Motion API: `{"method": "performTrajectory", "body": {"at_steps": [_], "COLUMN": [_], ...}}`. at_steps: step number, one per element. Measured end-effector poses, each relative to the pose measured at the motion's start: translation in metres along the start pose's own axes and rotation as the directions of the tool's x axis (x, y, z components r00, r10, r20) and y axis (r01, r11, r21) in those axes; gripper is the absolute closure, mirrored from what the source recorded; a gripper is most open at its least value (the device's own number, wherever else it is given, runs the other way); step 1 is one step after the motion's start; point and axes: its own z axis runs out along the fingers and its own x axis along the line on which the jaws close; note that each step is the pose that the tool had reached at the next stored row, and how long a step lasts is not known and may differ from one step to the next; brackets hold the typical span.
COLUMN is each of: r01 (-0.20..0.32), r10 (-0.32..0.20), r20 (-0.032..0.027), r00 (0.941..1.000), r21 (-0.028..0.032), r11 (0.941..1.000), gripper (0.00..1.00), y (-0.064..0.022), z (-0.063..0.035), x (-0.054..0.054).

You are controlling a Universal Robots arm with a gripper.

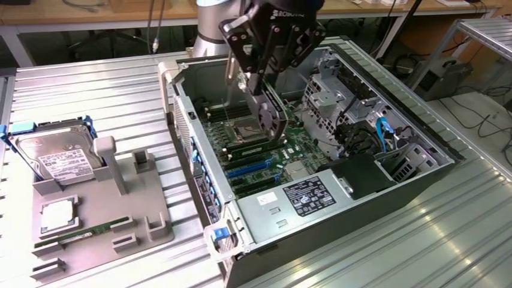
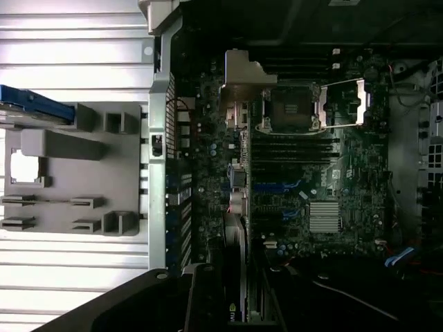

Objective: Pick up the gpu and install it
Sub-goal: 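Pick up the gpu and move the gpu toward the slot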

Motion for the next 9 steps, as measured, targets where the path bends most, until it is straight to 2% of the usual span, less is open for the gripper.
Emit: {"method": "performTrajectory", "body": {"at_steps": [7,9], "r01": [0.0,0.0], "r10": [0.0,0.0], "r20": [0.0,-0.0001], "r00": [1.0,1.0], "r21": [0.0019,0.0022], "r11": [1.0,1.0], "gripper": [0.74,0.74], "y": [0.0003,0.0009], "z": [0.015,0.019], "x": [-0.041,-0.048]}}
